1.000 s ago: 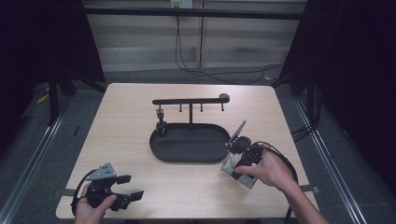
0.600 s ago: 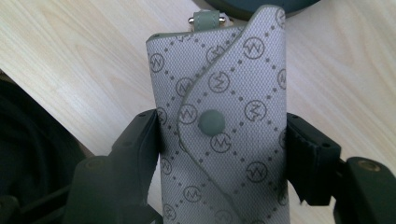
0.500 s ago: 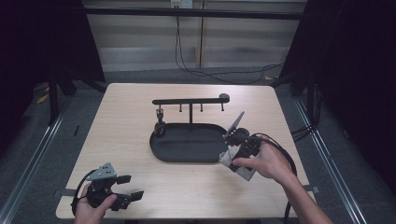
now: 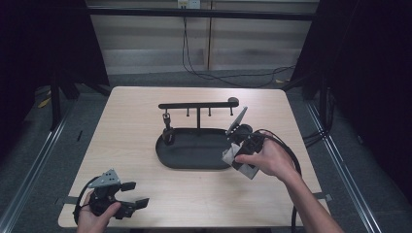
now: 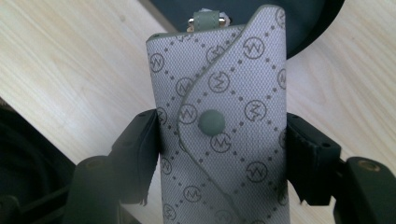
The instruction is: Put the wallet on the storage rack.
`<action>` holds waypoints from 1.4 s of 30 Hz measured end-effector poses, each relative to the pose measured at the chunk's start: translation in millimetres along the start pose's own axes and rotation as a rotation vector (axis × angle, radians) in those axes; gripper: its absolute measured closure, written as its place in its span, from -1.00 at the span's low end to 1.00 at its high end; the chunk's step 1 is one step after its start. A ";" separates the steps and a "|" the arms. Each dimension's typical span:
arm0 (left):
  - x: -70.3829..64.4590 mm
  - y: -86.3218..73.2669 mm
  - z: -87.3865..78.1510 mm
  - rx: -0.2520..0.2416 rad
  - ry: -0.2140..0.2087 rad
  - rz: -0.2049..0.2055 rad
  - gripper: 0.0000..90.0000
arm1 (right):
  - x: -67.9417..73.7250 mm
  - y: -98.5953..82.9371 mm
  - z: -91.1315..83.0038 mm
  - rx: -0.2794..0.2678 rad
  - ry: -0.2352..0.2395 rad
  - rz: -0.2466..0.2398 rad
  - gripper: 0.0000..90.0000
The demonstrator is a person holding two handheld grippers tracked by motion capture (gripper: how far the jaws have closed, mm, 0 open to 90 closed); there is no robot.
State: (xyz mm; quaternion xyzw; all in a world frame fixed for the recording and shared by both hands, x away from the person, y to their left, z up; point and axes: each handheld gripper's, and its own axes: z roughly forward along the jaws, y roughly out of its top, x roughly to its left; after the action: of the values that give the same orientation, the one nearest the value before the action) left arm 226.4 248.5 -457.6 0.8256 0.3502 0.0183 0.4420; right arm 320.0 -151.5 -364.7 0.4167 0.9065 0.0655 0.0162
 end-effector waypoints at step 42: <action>0.1 -0.1 -0.2 -0.003 0.002 -0.002 -0.59 | -57.9 13.1 50.7 -0.385 0.217 0.467 -0.25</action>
State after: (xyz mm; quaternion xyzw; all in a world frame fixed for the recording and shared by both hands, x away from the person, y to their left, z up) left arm 226.4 248.8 -457.5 0.8245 0.3515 0.0194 0.4430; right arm 371.9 -181.6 -414.6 0.5932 0.7539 0.2818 -0.0174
